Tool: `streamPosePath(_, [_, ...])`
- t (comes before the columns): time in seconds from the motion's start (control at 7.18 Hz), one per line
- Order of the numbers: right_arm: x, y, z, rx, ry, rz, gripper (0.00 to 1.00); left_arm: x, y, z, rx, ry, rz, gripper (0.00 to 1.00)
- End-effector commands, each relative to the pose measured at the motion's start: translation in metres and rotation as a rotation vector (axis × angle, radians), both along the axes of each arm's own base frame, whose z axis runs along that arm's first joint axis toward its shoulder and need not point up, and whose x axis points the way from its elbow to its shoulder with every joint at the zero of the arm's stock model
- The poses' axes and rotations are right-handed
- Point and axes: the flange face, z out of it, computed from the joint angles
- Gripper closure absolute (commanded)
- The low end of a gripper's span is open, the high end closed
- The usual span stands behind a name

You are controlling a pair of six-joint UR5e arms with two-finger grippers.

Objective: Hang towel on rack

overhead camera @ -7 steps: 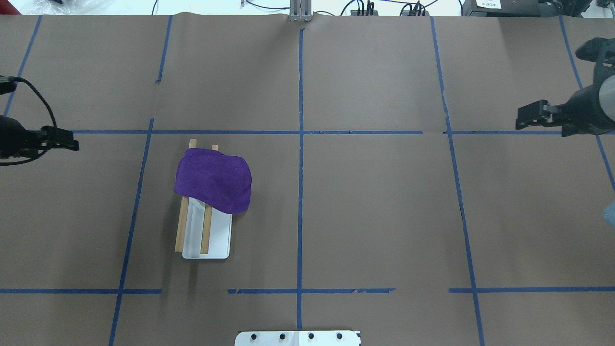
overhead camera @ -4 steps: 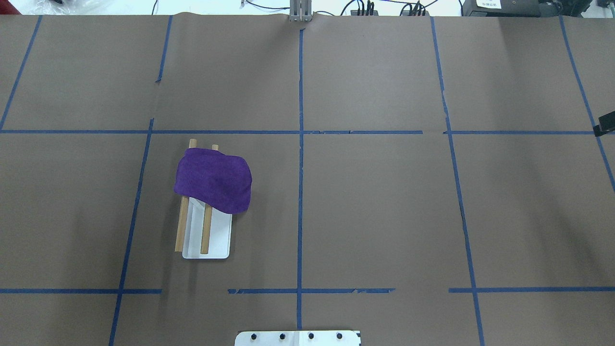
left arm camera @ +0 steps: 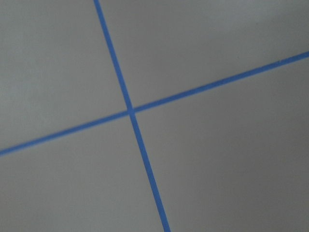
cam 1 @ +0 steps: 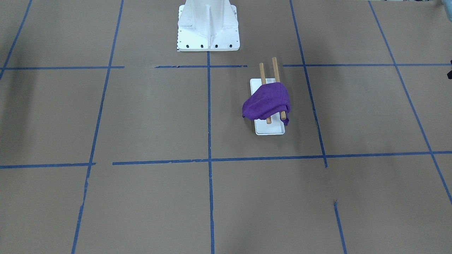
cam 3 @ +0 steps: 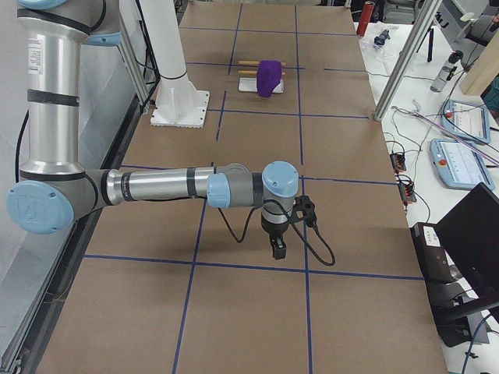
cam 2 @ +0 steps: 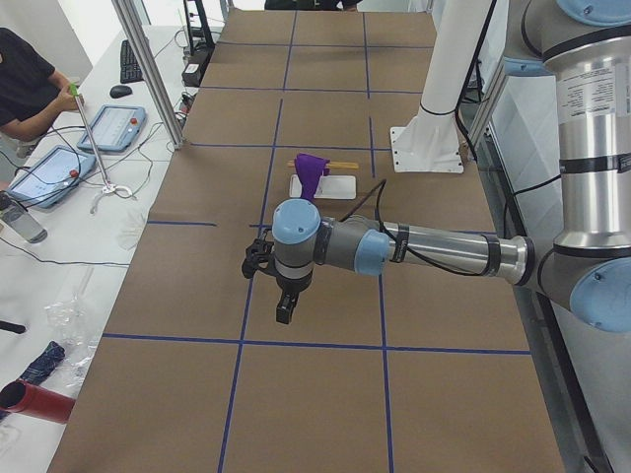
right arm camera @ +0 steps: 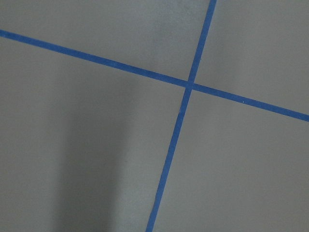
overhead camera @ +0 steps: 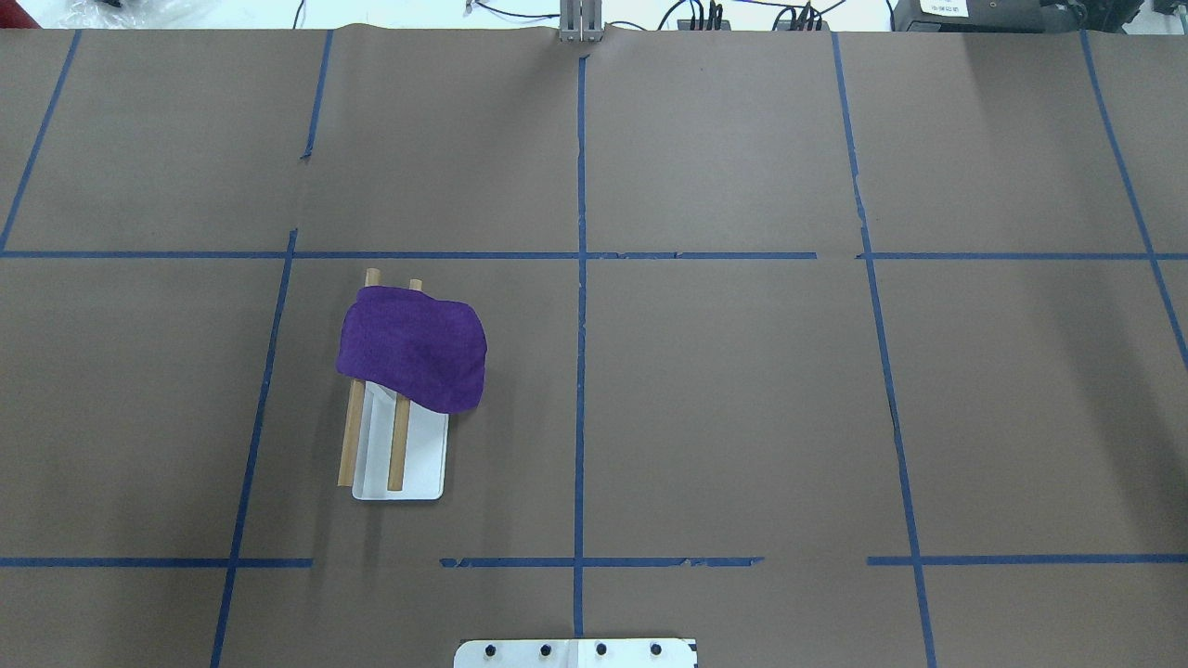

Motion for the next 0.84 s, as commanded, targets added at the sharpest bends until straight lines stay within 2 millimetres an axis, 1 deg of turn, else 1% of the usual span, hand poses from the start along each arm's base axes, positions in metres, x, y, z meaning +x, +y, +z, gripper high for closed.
streamPosePath(0.0, [0.004, 0.001, -0.006, 0.005, -0.007, -0.005, 0.0, -0.001, 0.008, 0.01, -0.086, 0.022, 0.001, 0.0])
streamPosePath(0.14, [0.004, 0.007, -0.004, -0.001, -0.017, -0.002, 0.0, -0.001, 0.008, 0.007, -0.079, 0.023, 0.002, 0.0])
streamPosePath(0.28, [0.003, 0.008, -0.007, -0.006, -0.027, 0.006, 0.0, -0.001, 0.008, 0.006, -0.075, 0.024, 0.004, 0.0])
streamPosePath(0.42, [0.003, 0.013, -0.004, -0.065, -0.029, 0.072, 0.0, -0.001, 0.008, 0.004, -0.072, 0.024, 0.004, 0.0])
streamPosePath(0.56, [0.003, 0.013, -0.006, -0.057, -0.031, 0.087, 0.0, -0.001, 0.008, 0.005, -0.073, 0.024, 0.004, 0.0])
streamPosePath(0.7, [0.002, 0.016, -0.003, -0.058, -0.031, 0.086, 0.0, -0.001, 0.008, 0.005, -0.07, 0.024, 0.005, 0.0])
